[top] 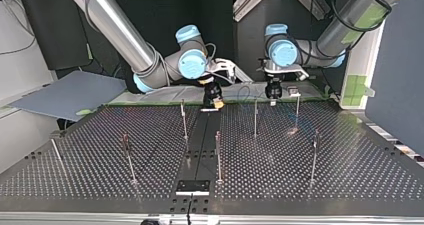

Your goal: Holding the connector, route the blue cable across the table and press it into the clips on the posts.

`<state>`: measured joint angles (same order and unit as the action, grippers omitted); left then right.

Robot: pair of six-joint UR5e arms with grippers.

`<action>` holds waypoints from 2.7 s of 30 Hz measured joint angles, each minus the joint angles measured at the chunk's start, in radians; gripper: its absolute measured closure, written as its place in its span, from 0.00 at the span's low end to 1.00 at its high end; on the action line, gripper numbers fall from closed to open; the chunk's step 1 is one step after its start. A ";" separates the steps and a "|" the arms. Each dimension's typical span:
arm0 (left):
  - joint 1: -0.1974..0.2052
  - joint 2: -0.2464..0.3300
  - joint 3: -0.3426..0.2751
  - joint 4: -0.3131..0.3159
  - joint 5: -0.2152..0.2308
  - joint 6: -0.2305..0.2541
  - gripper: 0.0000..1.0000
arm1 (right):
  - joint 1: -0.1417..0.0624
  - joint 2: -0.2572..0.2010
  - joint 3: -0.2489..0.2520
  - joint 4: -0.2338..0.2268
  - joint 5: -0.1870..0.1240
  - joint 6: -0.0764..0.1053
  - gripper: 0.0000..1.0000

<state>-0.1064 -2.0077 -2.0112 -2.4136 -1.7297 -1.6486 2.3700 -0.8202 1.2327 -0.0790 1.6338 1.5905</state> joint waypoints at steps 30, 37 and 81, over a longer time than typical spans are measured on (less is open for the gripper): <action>0.014 -0.007 0.065 0.012 0.067 -0.017 1.00 | -0.036 0.000 -0.049 -0.001 -0.027 0.000 1.00; 0.022 -0.022 0.119 -0.002 0.078 -0.028 1.00 | -0.057 0.000 -0.053 -0.002 -0.027 0.000 1.00; -0.005 0.077 0.138 -0.293 0.011 0.000 0.00 | -0.094 0.002 -0.072 0.009 -0.064 0.011 1.00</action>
<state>-0.1114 -1.9307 -1.8736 -2.7062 -1.7186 -1.6487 2.2763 -0.8186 1.1608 -0.0699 1.5695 1.6014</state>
